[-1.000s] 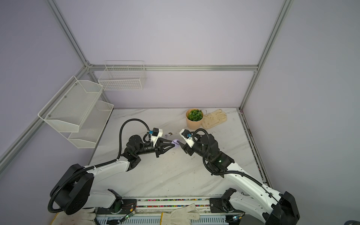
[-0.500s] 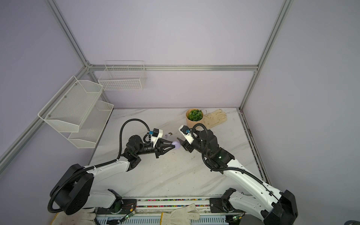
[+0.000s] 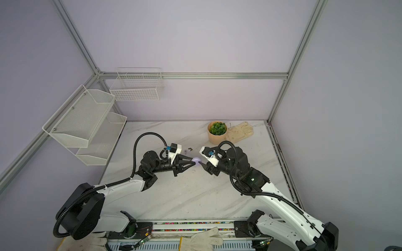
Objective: Insert the wireless bluetooth earbuds into the charging case
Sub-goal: 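Close the right gripper on the lid of the lilac case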
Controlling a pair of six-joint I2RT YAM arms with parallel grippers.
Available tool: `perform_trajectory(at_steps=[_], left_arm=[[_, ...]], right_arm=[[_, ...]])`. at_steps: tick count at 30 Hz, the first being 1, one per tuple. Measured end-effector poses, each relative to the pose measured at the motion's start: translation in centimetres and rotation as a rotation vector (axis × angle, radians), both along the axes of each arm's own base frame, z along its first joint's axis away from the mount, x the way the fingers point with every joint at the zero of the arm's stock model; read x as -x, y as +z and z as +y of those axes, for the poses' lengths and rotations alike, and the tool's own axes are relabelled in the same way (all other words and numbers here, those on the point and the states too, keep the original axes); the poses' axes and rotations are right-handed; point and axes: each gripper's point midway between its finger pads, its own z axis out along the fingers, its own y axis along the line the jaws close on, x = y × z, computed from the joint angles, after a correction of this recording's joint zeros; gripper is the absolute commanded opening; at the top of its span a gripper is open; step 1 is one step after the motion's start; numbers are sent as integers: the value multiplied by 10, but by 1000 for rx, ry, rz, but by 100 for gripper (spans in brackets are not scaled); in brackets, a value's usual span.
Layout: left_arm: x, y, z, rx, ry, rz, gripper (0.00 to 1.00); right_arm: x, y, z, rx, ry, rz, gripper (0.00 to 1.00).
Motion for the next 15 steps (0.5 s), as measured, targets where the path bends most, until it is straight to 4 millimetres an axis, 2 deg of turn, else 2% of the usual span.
perform_trajectory(at_steps=[4,15], left_arm=[[0,0,0,0,0,0,0],[-1,0,0,0,4,0,0]], right_arm=[[-1,-14,7,30,15,22,74],[-14,-14,3,47,-53,-13,72]])
